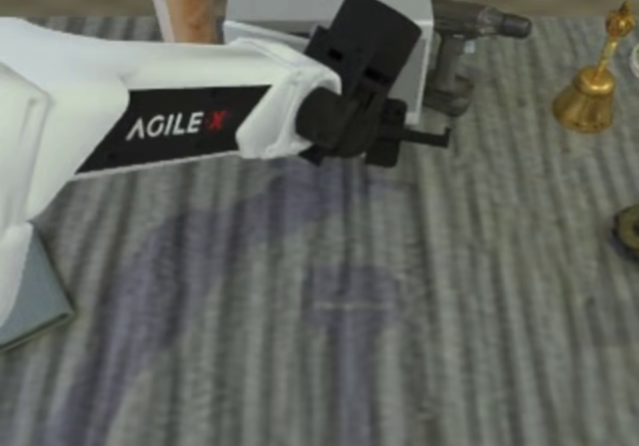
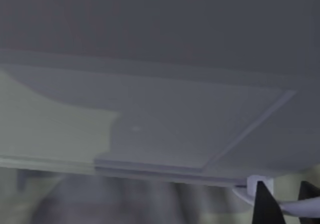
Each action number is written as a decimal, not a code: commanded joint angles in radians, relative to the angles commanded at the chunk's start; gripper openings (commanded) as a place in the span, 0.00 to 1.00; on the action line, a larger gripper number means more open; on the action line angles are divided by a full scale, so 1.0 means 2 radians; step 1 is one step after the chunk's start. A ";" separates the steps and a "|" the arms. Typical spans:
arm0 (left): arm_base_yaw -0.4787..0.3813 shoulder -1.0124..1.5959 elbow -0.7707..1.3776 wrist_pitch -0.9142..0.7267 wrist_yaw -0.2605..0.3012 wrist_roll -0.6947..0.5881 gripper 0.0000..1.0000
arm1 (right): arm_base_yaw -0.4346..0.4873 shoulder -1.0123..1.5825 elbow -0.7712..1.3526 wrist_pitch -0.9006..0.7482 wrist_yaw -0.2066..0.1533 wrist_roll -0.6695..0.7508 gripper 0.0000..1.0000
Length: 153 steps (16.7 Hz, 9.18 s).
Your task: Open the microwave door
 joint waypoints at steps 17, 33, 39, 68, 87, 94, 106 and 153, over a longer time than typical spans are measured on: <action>0.000 0.000 0.000 0.000 0.000 0.000 0.00 | 0.000 0.000 0.000 0.000 0.000 0.000 1.00; 0.005 -0.016 -0.026 0.015 0.018 0.023 0.00 | 0.000 0.000 0.000 0.000 0.000 0.000 1.00; 0.005 -0.016 -0.026 0.015 0.018 0.023 0.00 | 0.000 0.000 0.000 0.000 0.000 0.000 1.00; 0.010 -0.030 -0.048 0.026 0.035 0.044 0.00 | 0.000 0.000 0.000 0.000 0.000 0.000 1.00; 0.010 -0.030 -0.048 0.026 0.035 0.044 0.00 | 0.000 0.000 0.000 0.000 0.000 0.000 1.00; 0.013 -0.043 -0.064 0.036 0.050 0.060 0.00 | 0.000 0.000 0.000 0.000 0.000 0.000 1.00; 0.016 -0.045 -0.070 0.037 0.053 0.066 0.00 | 0.000 0.000 0.000 0.000 0.000 0.000 1.00; 0.018 -0.056 -0.088 0.045 0.075 0.084 0.00 | 0.000 0.000 0.000 0.000 0.000 0.000 1.00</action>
